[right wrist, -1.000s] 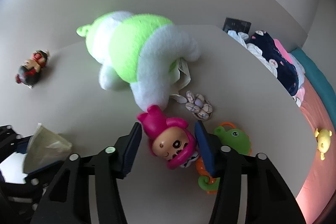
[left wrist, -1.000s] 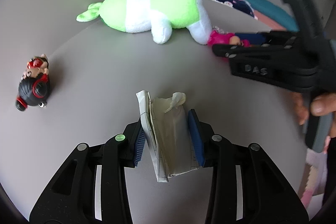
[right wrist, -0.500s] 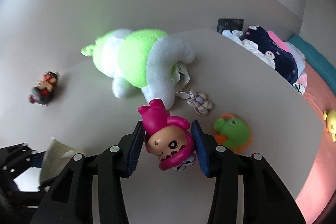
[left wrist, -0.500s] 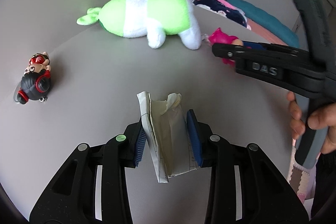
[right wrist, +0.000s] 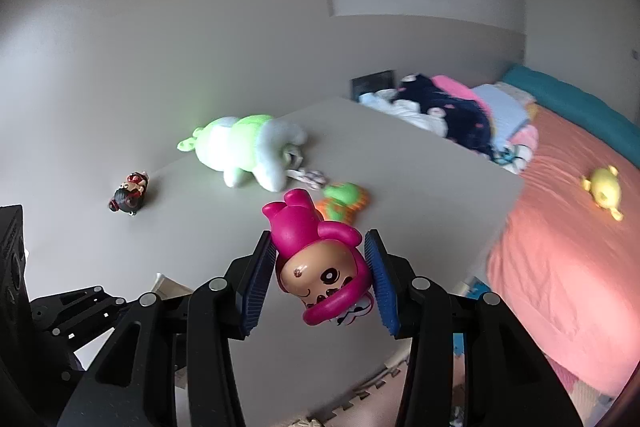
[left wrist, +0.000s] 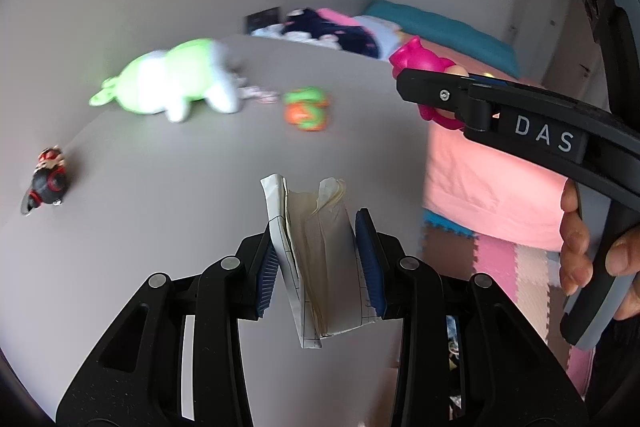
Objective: Collect trash
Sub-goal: 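Carry the tissue packet and doll over the trash bin and open both tools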
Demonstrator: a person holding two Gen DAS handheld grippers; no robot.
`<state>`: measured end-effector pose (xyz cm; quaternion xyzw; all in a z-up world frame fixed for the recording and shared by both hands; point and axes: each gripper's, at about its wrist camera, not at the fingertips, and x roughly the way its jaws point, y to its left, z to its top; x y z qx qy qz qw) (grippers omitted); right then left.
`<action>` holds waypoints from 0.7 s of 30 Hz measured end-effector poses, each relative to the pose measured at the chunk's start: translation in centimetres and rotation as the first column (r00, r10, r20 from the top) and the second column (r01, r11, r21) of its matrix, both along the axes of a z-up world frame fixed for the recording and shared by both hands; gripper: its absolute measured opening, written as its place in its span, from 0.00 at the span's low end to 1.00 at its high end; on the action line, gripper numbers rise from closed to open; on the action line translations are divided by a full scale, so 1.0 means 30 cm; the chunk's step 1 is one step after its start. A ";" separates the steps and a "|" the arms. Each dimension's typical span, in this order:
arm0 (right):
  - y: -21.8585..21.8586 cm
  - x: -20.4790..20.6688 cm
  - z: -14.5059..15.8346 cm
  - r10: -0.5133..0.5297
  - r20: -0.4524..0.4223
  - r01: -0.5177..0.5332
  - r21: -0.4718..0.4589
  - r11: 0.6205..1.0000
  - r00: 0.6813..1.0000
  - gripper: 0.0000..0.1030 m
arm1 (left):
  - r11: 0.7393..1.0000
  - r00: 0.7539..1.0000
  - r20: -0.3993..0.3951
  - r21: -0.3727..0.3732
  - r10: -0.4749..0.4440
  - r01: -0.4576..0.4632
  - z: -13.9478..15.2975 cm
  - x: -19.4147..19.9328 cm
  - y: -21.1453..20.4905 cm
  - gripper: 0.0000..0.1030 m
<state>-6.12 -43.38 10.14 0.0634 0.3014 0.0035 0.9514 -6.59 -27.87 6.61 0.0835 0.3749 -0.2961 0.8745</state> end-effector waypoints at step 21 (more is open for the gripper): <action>-0.526 -0.798 -0.195 -0.470 -0.041 0.471 0.052 0.880 0.882 0.47 | 0.902 0.903 -0.053 0.039 -0.427 0.429 -0.150 -0.539 -0.605 0.35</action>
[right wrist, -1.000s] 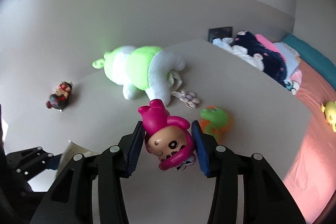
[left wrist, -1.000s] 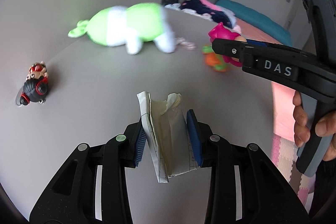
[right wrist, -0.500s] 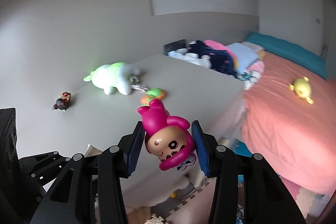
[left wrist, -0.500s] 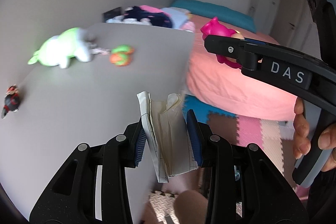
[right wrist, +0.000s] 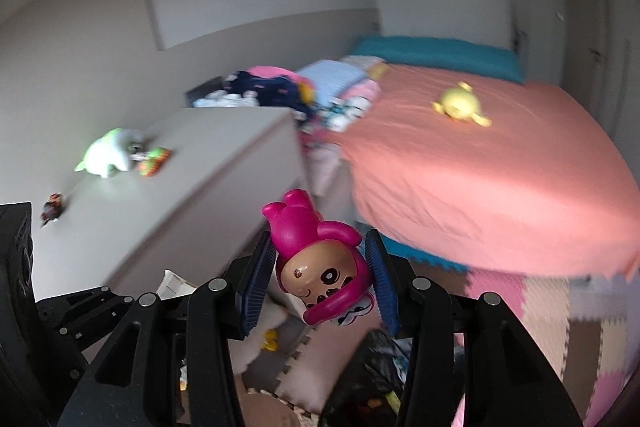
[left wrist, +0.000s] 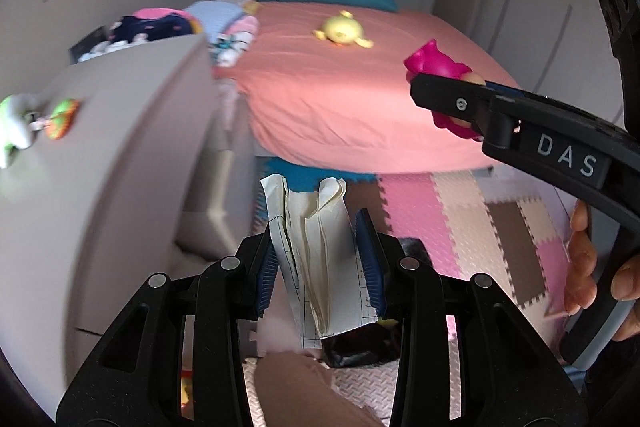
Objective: Collect trash
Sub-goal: 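Carry the tissue packet and doll over the trash bin and open both tools, then move both open tools back to the desk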
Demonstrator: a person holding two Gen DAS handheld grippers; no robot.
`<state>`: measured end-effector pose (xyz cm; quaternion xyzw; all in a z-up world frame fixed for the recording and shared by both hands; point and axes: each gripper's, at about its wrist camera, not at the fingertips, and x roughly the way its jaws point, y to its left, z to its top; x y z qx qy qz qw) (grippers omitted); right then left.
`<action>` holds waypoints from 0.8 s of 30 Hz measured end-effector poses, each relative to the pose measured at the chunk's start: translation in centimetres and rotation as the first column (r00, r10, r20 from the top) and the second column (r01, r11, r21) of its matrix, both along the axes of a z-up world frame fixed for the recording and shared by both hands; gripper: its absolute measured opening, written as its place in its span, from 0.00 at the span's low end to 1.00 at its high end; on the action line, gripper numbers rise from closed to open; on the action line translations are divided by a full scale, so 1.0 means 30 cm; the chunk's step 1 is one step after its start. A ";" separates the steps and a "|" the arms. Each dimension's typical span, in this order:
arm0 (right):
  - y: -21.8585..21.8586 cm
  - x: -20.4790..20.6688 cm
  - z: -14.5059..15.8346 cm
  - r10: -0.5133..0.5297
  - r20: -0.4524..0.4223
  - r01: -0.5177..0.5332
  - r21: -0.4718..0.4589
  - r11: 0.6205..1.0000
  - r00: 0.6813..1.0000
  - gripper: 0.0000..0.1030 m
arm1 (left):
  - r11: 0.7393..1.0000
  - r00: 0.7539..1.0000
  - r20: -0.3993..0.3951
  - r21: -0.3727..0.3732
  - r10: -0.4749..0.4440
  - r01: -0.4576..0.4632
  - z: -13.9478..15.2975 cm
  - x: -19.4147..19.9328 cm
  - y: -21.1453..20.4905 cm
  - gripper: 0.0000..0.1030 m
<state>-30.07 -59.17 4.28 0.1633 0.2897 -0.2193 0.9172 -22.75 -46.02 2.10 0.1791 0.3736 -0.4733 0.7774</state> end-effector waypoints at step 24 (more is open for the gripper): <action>-0.241 -0.264 -0.327 -0.321 -0.187 0.337 0.061 0.940 0.929 0.97 | 0.983 0.988 -0.059 0.111 -0.139 0.145 -0.214 -0.177 -0.176 0.94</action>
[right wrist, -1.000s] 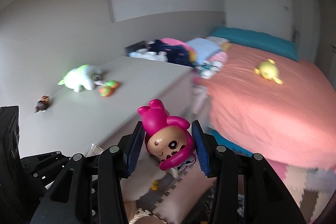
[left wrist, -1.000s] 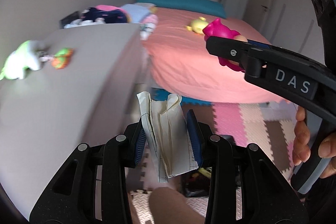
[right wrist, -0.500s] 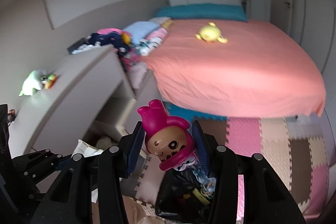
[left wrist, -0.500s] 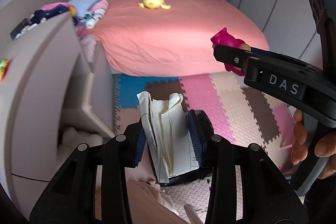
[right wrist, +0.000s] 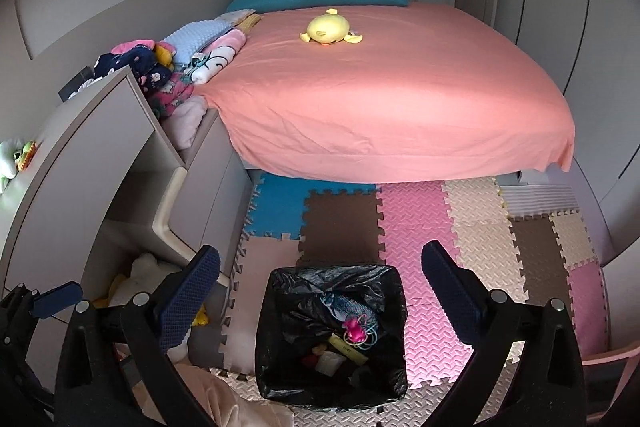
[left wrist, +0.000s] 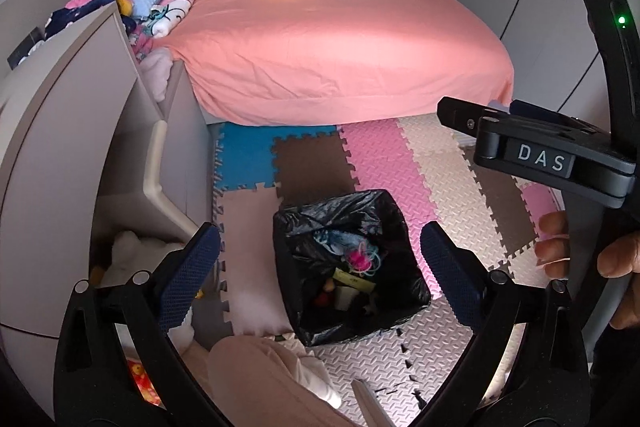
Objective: Collect trash
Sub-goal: 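Move both open tools back to the desk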
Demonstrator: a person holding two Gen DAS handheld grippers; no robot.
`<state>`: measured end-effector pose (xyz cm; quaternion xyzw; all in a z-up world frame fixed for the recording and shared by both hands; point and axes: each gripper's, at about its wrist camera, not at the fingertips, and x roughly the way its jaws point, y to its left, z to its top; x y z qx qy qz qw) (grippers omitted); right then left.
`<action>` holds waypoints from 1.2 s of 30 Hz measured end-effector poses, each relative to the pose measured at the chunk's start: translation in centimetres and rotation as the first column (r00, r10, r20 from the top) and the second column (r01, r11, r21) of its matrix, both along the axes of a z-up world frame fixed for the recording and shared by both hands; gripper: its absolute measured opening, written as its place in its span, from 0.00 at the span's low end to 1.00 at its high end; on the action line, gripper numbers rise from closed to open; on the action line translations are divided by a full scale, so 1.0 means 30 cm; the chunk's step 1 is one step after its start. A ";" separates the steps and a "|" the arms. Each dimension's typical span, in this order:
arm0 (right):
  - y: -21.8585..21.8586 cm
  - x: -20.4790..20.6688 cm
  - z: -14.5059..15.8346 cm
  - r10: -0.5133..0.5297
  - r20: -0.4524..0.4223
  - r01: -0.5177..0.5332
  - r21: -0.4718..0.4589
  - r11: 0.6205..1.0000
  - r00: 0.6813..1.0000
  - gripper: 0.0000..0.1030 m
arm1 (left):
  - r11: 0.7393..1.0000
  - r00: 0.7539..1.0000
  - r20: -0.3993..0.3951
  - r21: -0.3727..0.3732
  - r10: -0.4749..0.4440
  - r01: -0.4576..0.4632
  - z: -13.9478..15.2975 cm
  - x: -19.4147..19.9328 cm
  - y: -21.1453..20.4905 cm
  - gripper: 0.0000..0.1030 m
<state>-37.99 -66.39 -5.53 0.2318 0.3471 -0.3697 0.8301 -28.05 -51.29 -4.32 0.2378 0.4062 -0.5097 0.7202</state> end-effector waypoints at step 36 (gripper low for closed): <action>0.413 0.697 0.316 0.426 0.102 -0.419 -0.080 0.904 0.899 0.97 | 0.925 0.932 0.008 -0.121 0.363 -0.360 0.232 0.576 0.453 0.94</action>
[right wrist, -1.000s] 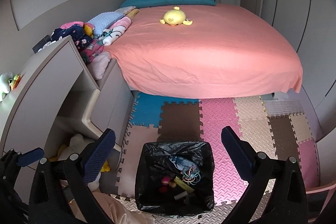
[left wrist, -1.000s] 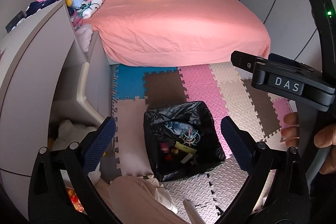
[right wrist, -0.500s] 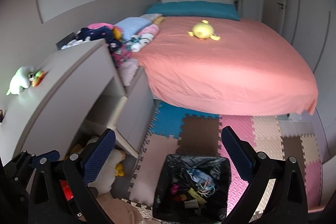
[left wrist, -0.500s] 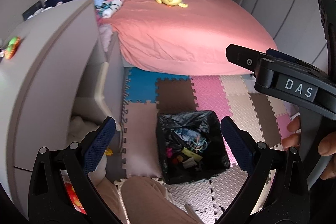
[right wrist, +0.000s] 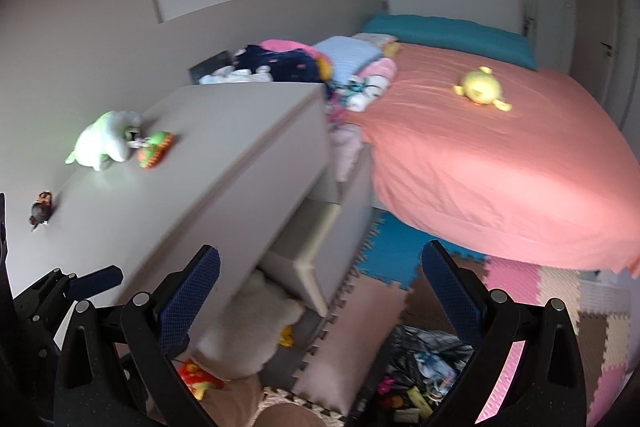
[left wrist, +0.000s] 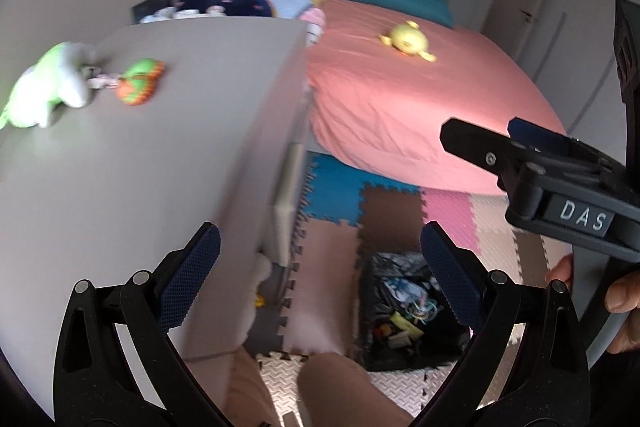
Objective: Collect trash
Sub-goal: 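Move both open tools back to the desk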
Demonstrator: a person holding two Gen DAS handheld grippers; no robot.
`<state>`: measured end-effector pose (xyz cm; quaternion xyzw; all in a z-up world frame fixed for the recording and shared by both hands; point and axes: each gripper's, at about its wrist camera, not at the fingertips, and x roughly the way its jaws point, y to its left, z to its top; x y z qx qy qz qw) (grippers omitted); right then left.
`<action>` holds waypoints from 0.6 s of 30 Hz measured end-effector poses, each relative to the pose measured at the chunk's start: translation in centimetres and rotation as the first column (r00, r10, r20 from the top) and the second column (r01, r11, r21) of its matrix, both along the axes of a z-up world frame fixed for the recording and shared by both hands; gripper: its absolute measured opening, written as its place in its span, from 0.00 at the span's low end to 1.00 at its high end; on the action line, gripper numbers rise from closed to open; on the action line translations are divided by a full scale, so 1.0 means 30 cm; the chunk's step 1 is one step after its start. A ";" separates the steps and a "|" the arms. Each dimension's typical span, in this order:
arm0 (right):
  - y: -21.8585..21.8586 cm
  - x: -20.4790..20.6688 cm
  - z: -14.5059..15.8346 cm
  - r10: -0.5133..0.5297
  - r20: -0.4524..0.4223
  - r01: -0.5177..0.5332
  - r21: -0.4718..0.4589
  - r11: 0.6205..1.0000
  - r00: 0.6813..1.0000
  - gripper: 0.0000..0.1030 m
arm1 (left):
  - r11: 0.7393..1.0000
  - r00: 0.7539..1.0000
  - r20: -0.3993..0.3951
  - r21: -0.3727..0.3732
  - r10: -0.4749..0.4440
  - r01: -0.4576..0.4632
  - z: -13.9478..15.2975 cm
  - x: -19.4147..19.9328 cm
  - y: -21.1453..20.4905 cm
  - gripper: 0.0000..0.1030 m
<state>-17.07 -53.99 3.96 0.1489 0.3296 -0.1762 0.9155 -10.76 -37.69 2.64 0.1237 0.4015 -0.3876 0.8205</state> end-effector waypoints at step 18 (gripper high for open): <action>0.353 0.680 0.028 0.256 -0.089 -0.258 -0.004 0.966 0.962 0.97 | 0.889 0.889 0.033 0.007 0.457 -0.457 0.036 0.521 0.585 0.94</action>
